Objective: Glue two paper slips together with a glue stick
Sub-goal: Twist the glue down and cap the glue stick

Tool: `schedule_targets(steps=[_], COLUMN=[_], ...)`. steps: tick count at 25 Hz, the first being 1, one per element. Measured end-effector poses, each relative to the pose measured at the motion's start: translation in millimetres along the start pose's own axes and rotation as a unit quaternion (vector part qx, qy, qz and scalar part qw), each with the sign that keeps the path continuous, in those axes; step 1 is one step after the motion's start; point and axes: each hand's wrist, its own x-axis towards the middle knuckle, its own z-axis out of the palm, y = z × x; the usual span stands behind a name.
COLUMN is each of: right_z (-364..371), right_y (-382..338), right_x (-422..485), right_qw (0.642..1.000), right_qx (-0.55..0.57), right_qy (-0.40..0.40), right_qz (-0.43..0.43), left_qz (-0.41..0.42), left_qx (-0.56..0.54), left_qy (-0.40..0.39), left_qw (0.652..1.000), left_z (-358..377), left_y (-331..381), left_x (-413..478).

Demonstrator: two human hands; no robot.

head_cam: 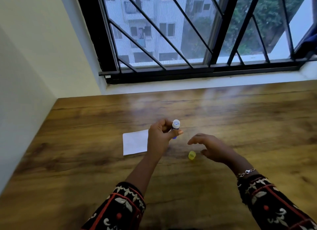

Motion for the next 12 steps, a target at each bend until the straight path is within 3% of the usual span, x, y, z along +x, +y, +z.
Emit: schedule_targets(steps=[3,8,12], right_z=[8,19,10], right_y=[-1,-2,-6], right_x=[-4,-4,-3], right_qw=[0.999,1.000,0.990], right_qx=[-0.007,0.003,0.132], right_qy=[-0.024,0.005,0.057], right_qz=[-0.020,-0.014,0.002], left_qz=[0.002,0.005,0.002], left_qx=[0.016,0.029,0.028], left_qy=[-0.005,-0.014,-0.009], left_qw=[1.000,0.999,1.000], left_z=[0,0,0], left_y=[0,-1,0], left_x=[-1,-2,-3])
